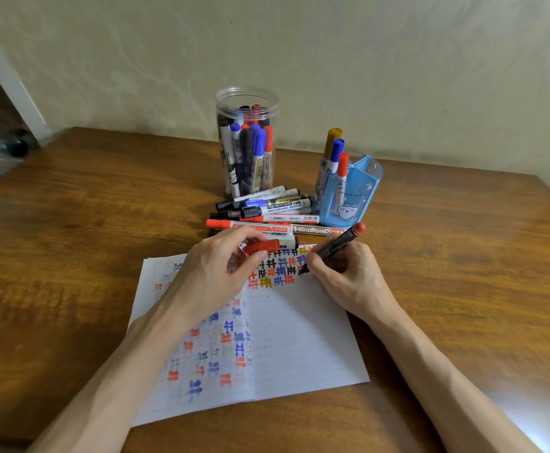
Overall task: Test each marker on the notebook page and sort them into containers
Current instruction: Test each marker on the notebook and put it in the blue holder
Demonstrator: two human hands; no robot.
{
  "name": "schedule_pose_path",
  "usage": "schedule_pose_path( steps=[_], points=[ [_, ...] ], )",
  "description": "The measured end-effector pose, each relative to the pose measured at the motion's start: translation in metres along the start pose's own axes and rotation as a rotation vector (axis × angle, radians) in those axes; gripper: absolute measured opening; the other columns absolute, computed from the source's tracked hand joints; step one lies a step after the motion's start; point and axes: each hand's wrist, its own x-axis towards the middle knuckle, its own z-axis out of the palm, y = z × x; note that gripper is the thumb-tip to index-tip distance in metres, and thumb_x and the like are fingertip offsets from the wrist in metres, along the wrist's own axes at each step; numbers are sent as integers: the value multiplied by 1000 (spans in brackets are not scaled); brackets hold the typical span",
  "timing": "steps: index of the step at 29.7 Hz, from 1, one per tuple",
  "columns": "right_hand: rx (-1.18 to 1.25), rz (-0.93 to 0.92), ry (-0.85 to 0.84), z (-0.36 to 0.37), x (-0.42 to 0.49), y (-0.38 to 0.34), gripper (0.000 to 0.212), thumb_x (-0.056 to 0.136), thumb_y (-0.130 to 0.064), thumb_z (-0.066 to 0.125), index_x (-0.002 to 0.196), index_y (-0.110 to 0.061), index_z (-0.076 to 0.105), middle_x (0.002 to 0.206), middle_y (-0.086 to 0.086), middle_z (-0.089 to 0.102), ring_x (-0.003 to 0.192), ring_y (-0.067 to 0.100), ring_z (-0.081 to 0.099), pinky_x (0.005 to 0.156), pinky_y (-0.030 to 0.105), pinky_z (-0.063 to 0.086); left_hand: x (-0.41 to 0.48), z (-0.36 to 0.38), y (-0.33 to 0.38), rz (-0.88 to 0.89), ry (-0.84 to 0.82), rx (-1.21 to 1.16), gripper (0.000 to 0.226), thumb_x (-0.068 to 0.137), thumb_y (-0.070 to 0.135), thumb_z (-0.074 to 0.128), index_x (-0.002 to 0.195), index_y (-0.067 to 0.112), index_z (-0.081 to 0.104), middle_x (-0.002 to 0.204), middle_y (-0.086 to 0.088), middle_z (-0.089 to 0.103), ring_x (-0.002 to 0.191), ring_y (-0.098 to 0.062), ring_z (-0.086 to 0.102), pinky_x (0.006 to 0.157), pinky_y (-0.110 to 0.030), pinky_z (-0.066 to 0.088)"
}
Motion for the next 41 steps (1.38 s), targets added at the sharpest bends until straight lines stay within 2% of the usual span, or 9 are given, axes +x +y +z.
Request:
schedule_pose_path(
  steps=[3,7,13,17,20,26,32,38,41],
  points=[
    [-6,-7,-32,0,0,-1,14,93,-19,73,79,-19,70,72,-14,74,67,6,70,57,22,54,0,0,0,-1,2,5,31,96,46,58,123,32,60,126,12,66,104,-8,68,76,-28,63],
    [28,23,4,-1,1,1,21,94,-15,70,74,-21,66,58,-17,65,52,2,56,50,16,41,0,-1,0,-1,-1,7,30,95,45,58,123,32,61,124,12,67,100,-6,68,73,-24,62],
    [-10,3,5,0,1,3,16,94,-19,71,78,-20,68,70,-7,71,60,5,62,54,20,47,0,-1,2,-1,-4,9,35,94,48,56,123,30,62,123,13,67,101,-5,67,73,-17,58],
    [-20,5,-48,-2,0,1,17,92,-20,71,77,-17,67,72,-1,73,63,16,66,54,33,53,0,-1,2,-5,-13,-7,34,92,48,59,122,32,63,121,14,67,101,-6,68,73,-21,60],
    [110,7,-8,-4,0,-2,12,96,-11,70,84,-12,69,68,-9,70,61,6,64,56,20,48,0,-1,2,9,-28,-17,33,89,46,64,119,32,66,120,16,67,104,-4,67,79,-27,62],
    [401,-9,37,-11,-2,-10,9,99,-16,71,96,-8,68,76,9,73,67,19,69,62,22,54,-1,-1,3,23,-53,-20,34,87,49,62,118,36,65,118,19,68,109,-2,66,85,-30,62],
    [399,-102,-40,-7,-3,-11,12,97,-11,73,101,-1,69,80,9,75,68,19,72,62,18,54,-1,0,6,34,-42,-22,35,86,50,63,118,35,66,115,20,70,104,-4,68,80,-33,62],
    [419,-99,-91,-5,-3,-9,20,87,-13,81,104,-4,76,92,3,78,72,14,72,62,27,60,-1,0,5,48,-60,-10,30,88,44,66,116,34,67,110,20,69,97,-8,67,76,-35,60],
    [411,-44,-131,-7,-4,-9,20,93,-22,74,109,-10,77,95,4,80,76,20,73,66,31,60,-1,-1,6,48,-50,9,32,88,42,65,119,34,66,110,22,66,83,-9,66,67,-24,58]
  ],
)
